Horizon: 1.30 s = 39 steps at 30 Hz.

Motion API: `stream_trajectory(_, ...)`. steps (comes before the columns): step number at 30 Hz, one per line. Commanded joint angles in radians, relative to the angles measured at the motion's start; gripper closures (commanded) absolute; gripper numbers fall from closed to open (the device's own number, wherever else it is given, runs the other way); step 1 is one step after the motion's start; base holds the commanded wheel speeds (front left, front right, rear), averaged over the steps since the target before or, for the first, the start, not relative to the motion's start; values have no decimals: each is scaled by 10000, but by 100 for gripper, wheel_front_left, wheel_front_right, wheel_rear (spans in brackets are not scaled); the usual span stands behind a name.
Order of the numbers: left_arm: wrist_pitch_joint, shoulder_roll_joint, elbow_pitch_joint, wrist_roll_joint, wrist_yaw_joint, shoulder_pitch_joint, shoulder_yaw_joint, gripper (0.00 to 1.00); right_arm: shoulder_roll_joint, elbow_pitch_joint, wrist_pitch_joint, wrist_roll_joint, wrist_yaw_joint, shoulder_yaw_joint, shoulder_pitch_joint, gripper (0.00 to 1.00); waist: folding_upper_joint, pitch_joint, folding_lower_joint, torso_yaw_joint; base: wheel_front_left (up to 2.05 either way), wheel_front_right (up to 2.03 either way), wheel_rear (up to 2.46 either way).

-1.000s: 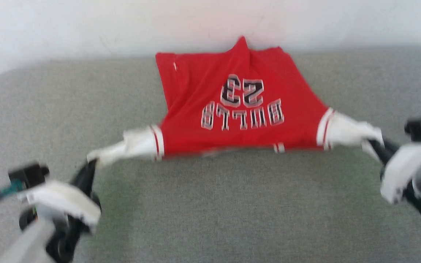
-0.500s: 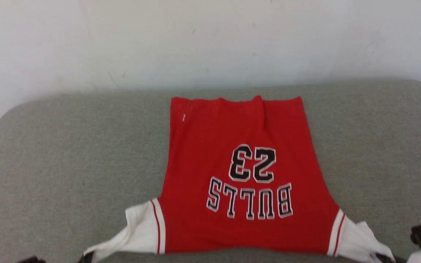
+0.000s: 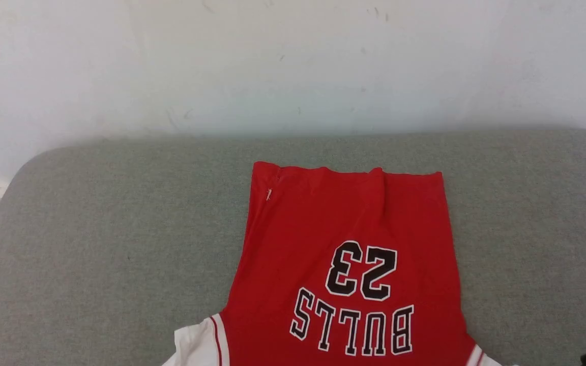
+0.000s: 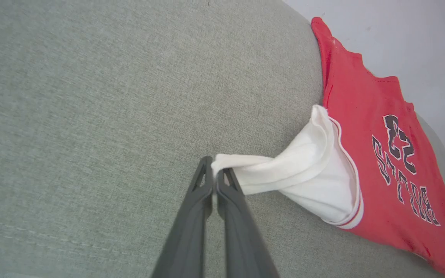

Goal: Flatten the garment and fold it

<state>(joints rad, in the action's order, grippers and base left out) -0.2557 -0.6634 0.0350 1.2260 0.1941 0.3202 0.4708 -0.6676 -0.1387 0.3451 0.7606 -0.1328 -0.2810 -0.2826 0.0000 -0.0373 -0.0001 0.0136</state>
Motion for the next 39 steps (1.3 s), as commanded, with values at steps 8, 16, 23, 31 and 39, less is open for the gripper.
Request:
stream_trajectory(8,-56,-4,-308,-579,238,-461,85,100,320,1910,272,-918,21,2236,852,0,0,107,1,211,0,0,0)
stream_trajectory(16,-46,-11,-606,-1259,244,-1286,280,100,338,2089,1392,-1478,21,3051,4114,0,0,905,1,684,0,0,0)
stream_trajectory(23,-40,225,-811,-1765,138,-2162,487,100,262,558,3027,-1972,21,1792,7126,0,0,1839,1,1296,0,0,0)
stream_trajectory(31,-50,701,-833,-2371,-154,-3180,570,100,65,-1967,5905,-2307,21,-101,10017,0,0,3094,1,2252,0,0,0)
stream_trajectory(39,-57,1325,-732,-2876,-581,-4025,540,100,263,-3820,7414,-2773,21,16,11562,0,0,4341,1,2985,0,0,0)
